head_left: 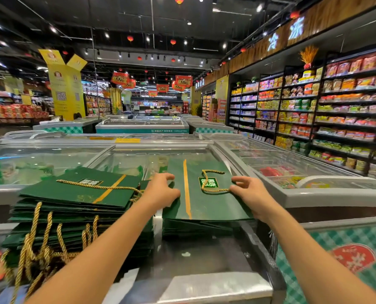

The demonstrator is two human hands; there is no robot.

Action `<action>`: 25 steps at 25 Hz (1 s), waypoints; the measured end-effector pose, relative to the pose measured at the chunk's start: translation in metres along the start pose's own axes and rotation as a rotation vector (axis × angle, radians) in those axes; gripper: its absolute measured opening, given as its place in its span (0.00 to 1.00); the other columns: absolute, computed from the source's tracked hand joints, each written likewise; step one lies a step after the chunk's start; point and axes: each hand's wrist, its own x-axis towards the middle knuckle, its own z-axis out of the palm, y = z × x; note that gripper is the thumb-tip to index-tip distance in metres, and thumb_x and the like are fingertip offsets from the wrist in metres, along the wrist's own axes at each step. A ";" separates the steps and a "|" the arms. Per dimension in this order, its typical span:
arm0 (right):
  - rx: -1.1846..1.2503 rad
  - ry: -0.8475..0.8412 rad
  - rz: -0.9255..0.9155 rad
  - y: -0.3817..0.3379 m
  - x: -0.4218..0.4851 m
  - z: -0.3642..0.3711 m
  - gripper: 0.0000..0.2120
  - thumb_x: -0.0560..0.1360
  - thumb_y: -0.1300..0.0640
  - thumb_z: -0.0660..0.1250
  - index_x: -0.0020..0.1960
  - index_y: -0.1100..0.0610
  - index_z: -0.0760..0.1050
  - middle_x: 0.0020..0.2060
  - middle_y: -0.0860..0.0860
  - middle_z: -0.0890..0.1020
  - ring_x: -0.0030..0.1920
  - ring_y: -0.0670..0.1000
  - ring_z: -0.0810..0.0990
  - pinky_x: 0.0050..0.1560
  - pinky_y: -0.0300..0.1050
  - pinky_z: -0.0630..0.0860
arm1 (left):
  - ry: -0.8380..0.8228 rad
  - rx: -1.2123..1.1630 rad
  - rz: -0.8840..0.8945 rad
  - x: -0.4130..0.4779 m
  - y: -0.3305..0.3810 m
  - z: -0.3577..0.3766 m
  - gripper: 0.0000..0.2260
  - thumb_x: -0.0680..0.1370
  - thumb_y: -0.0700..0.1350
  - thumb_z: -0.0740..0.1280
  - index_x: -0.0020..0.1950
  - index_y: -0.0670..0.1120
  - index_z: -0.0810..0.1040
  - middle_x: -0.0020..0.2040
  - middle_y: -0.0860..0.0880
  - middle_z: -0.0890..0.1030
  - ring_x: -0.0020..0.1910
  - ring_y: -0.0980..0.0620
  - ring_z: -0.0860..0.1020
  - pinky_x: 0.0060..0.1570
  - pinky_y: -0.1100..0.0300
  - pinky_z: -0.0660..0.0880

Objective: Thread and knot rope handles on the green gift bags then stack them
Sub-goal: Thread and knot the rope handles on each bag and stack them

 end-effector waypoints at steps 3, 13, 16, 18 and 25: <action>-0.252 0.031 -0.076 0.021 0.026 0.015 0.15 0.79 0.59 0.70 0.65 0.60 0.80 0.59 0.53 0.85 0.59 0.51 0.82 0.66 0.54 0.77 | -0.031 0.090 -0.002 0.018 -0.010 0.022 0.25 0.79 0.38 0.65 0.76 0.46 0.67 0.71 0.44 0.72 0.52 0.48 0.81 0.40 0.60 0.77; -0.604 0.006 -0.139 0.046 0.052 0.032 0.18 0.80 0.51 0.66 0.68 0.56 0.78 0.64 0.52 0.82 0.64 0.53 0.80 0.68 0.49 0.74 | -0.113 0.525 -0.078 0.049 -0.032 0.052 0.21 0.80 0.49 0.61 0.73 0.47 0.69 0.73 0.42 0.68 0.72 0.37 0.64 0.69 0.45 0.64; -0.767 -0.050 -0.253 0.038 0.062 0.045 0.26 0.82 0.42 0.60 0.76 0.52 0.69 0.75 0.53 0.71 0.76 0.54 0.68 0.75 0.55 0.66 | -0.100 0.540 0.015 0.062 -0.025 0.060 0.27 0.84 0.54 0.56 0.82 0.53 0.53 0.82 0.45 0.52 0.80 0.38 0.50 0.76 0.41 0.53; -0.945 -0.187 -0.262 0.040 0.066 0.061 0.30 0.83 0.39 0.55 0.82 0.50 0.59 0.81 0.55 0.58 0.81 0.55 0.54 0.80 0.56 0.55 | -0.188 0.570 -0.007 0.069 -0.031 0.076 0.27 0.85 0.57 0.50 0.82 0.55 0.47 0.83 0.46 0.46 0.81 0.39 0.44 0.78 0.41 0.47; -1.060 -0.331 -0.134 0.072 0.069 0.079 0.31 0.84 0.36 0.45 0.83 0.45 0.47 0.83 0.54 0.46 0.83 0.54 0.44 0.81 0.55 0.44 | -0.185 0.659 -0.072 0.066 -0.056 0.115 0.26 0.84 0.59 0.42 0.82 0.56 0.44 0.82 0.47 0.41 0.81 0.41 0.39 0.78 0.43 0.37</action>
